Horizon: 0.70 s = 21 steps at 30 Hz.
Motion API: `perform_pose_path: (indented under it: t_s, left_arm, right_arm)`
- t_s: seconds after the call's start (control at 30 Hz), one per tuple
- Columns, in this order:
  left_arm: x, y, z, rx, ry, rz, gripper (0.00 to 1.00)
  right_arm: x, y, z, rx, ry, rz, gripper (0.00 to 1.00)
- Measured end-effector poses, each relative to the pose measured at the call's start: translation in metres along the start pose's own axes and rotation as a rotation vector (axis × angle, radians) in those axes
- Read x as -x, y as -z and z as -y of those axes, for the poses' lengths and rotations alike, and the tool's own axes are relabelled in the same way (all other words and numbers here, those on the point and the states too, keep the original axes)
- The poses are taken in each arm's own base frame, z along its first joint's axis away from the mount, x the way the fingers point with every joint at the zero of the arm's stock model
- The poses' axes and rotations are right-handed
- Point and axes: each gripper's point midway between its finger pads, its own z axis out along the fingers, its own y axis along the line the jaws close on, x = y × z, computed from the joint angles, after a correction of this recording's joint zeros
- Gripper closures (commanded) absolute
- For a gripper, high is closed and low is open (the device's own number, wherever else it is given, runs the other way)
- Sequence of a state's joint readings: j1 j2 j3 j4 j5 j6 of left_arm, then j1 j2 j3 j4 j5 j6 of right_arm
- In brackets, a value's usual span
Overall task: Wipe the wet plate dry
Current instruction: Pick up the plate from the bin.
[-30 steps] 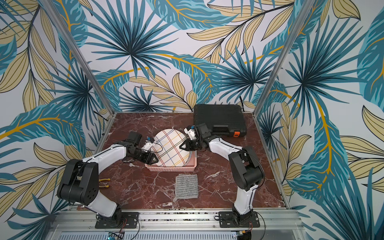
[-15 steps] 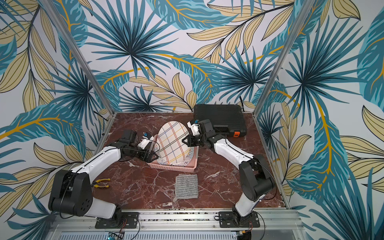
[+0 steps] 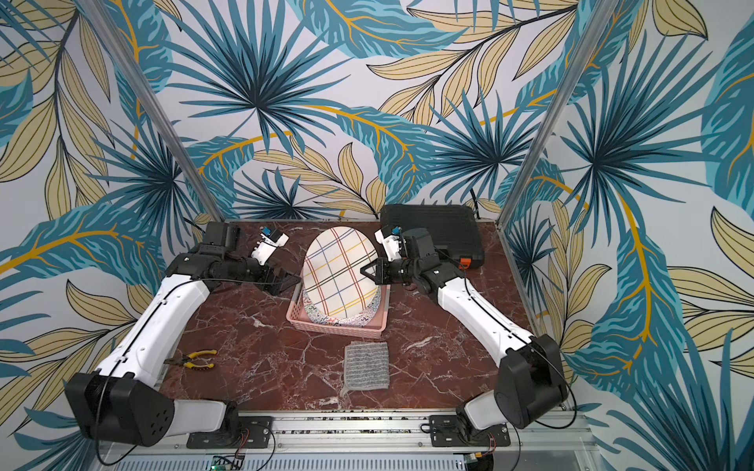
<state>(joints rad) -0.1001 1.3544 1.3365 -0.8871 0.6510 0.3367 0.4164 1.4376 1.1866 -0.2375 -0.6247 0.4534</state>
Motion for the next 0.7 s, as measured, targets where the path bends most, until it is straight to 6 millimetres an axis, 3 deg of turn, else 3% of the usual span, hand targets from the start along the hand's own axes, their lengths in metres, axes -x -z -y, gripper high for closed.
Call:
perform_pose_path:
  t_s: [0.13,0.3,0.53,0.7]
  left_arm:
    - [-0.002,0.003,0.029,-0.155,0.022,0.009,0.0]
    - [-0.006,0.006,0.053,-0.296,0.057,0.035,0.0]
    - [-0.005,0.016,0.069,-0.348,0.057,0.08,0.0]
    - [0.001,0.022,0.064,-0.272,0.023,0.104,0.0]
  right_arm:
    - [-0.009,0.014,-0.019,0.069,0.014,-0.005,1.0]
    - [-0.026,0.012,-0.022,0.13,-0.003,-0.041,1.0]
    - [-0.036,0.01,-0.026,0.194,0.0,-0.066,1.0]
    - [-0.032,0.015,-0.02,0.171,-0.006,-0.049,1.0]
